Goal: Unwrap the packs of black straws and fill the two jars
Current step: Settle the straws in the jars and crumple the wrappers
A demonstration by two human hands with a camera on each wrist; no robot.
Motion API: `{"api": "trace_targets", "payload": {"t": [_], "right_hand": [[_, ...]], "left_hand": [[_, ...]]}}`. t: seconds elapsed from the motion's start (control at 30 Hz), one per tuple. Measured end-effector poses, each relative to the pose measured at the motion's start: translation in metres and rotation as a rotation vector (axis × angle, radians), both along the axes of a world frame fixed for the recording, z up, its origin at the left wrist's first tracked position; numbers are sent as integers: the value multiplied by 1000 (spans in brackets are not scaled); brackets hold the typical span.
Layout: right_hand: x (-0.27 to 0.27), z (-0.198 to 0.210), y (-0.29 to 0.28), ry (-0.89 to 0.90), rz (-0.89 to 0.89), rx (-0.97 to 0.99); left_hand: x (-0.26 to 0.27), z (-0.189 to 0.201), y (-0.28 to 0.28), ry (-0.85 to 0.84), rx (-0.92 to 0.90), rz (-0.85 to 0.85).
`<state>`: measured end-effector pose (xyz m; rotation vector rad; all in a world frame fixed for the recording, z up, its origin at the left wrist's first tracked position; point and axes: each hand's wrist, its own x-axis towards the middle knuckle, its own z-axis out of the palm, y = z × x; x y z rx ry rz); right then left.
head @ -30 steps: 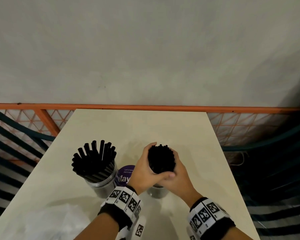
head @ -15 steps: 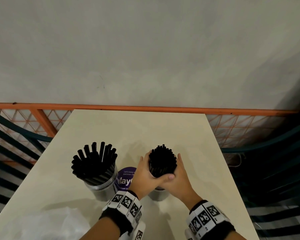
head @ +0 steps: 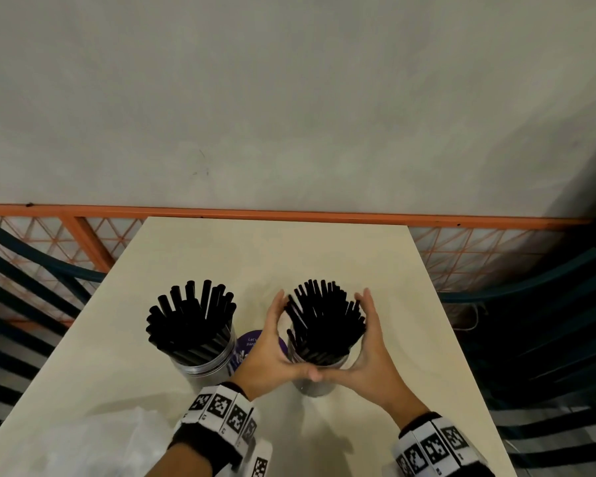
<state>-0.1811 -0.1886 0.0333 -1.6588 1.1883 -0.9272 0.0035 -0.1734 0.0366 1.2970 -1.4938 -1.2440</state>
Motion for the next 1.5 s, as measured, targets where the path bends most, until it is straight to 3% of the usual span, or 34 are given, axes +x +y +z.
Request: {"api": "trace_targets", "payload": {"t": [0.17, 0.3, 0.47, 0.57, 0.8, 1.0, 1.1, 1.27, 1.37, 1.5], "right_hand": [[-5, -8, 5, 26, -4, 21], [12, 4, -13, -54, 43, -79], [29, 4, -23, 219, 72, -172], [33, 7, -22, 185, 33, -193], [26, -5, -20, 220, 53, -245], [23, -5, -19, 208, 82, -163], [10, -10, -15, 178, -2, -90], [-19, -24, 26, 171, -140, 89], [-22, -43, 51, 179, -201, 205], [9, -37, 71, 219, 42, 249]], "left_hand": [[7, 3, -2, -76, 19, -53], [-4, 10, -15, -2, -30, -127], [-20, 10, -15, -38, -95, 6], [-23, 12, -10, -60, -151, 89], [-25, 6, -9, -76, -131, 78], [-24, 7, -7, -113, -131, 45], [-18, 12, 3, -114, -100, -8], [7, 37, 43, -133, -142, 123], [22, 59, 71, -113, -334, 221], [54, 76, 88, -287, -597, 506]]}}
